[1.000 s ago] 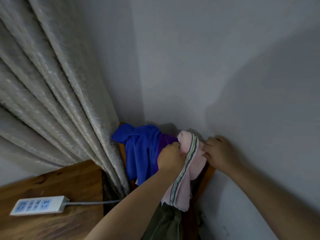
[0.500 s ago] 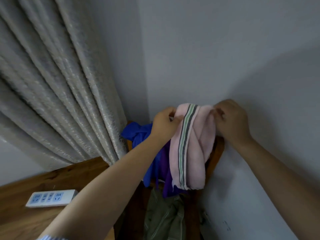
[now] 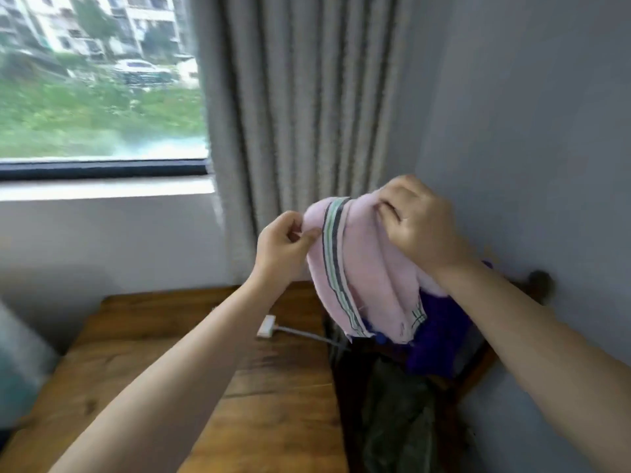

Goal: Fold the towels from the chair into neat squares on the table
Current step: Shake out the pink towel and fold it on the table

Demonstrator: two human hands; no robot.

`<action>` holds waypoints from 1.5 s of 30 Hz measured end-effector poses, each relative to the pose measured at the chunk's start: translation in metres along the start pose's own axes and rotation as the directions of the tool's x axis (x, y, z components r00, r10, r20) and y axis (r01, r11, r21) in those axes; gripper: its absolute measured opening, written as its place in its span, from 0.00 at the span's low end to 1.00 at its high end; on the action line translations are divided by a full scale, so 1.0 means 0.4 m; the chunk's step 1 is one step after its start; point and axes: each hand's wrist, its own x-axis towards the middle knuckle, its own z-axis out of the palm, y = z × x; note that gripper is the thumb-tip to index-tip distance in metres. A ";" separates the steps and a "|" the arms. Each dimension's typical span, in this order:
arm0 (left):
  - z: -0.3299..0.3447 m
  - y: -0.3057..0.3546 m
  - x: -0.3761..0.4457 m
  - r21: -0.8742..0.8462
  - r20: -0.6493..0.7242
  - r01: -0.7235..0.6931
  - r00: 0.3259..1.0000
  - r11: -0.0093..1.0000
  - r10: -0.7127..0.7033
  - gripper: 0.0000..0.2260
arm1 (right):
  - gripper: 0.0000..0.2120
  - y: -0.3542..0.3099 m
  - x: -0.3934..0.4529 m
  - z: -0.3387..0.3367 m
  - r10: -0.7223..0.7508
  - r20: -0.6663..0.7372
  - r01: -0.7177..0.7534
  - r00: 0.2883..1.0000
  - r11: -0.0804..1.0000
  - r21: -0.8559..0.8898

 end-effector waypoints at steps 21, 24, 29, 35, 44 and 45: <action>-0.659 -0.595 -0.688 0.492 -0.114 0.601 0.762 0.630 -0.638 0.10 | 0.12 -0.742 -0.632 0.478 0.010 0.924 -0.464 0.383 0.867 0.183; -0.639 -0.660 -0.740 0.536 -0.130 0.643 0.703 0.547 -0.699 0.10 | 0.11 -0.752 -0.686 0.498 0.027 0.969 -0.453 0.246 0.887 0.091; -0.623 -0.721 -0.728 0.565 -0.230 0.671 0.686 0.479 -0.691 0.10 | 0.14 -0.799 -0.691 0.573 0.101 0.974 -0.475 0.204 0.880 0.008; -0.557 -0.782 -0.704 0.537 -0.177 0.697 0.644 0.476 -0.744 0.12 | 0.08 -0.799 -0.726 0.638 0.209 0.978 -0.626 -0.006 0.761 -0.167; -0.398 -0.785 -0.660 0.513 -0.112 0.771 0.497 0.378 -0.861 0.10 | 0.09 -0.655 -0.711 0.569 0.249 0.942 -0.958 -0.228 0.116 -0.262; -0.385 -0.783 -0.664 0.519 -0.120 0.775 0.483 0.359 -0.867 0.08 | 0.09 -0.638 -0.713 0.561 0.252 0.934 -0.958 -0.254 0.069 -0.279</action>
